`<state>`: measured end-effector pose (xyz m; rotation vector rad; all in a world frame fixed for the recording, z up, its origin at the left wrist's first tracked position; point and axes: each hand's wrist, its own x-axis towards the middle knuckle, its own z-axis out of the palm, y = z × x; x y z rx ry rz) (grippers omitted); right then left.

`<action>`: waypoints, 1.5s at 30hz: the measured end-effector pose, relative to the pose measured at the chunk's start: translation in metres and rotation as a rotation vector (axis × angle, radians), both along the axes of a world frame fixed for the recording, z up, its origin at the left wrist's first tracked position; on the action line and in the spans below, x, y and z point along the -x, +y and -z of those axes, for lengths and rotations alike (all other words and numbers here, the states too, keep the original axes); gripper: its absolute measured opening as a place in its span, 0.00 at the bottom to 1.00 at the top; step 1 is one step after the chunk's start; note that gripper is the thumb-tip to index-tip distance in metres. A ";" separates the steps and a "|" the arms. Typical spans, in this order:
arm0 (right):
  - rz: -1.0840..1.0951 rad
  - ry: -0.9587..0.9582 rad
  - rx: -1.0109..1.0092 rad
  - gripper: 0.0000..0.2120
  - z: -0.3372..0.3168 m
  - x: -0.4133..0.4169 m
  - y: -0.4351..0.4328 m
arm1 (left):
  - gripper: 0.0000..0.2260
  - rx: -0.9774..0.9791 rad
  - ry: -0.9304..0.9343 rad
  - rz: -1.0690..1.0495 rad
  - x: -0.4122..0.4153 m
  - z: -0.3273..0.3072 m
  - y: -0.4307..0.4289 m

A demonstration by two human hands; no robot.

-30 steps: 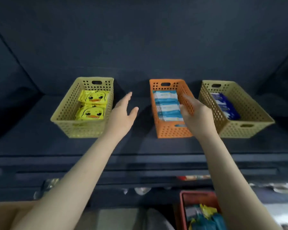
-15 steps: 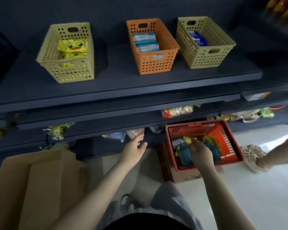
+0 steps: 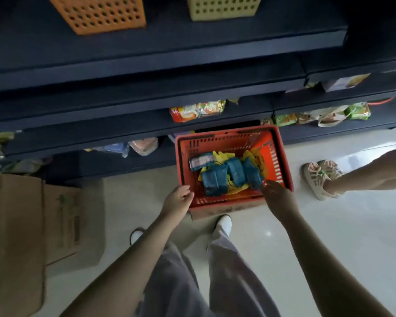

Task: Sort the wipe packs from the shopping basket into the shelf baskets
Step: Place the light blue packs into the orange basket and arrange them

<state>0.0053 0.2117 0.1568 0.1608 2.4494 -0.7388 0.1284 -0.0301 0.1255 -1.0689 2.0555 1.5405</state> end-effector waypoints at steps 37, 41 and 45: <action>-0.036 -0.059 -0.047 0.33 0.307 0.115 -0.047 | 0.16 -0.280 -0.247 -0.619 0.106 0.279 0.030; 0.011 -0.164 0.080 0.29 0.296 0.120 -0.036 | 0.09 -0.300 -0.156 -0.635 0.101 0.266 0.030; 0.152 -0.231 0.325 0.23 0.246 0.119 -0.025 | 0.11 -0.425 -0.038 -0.748 0.112 0.212 0.031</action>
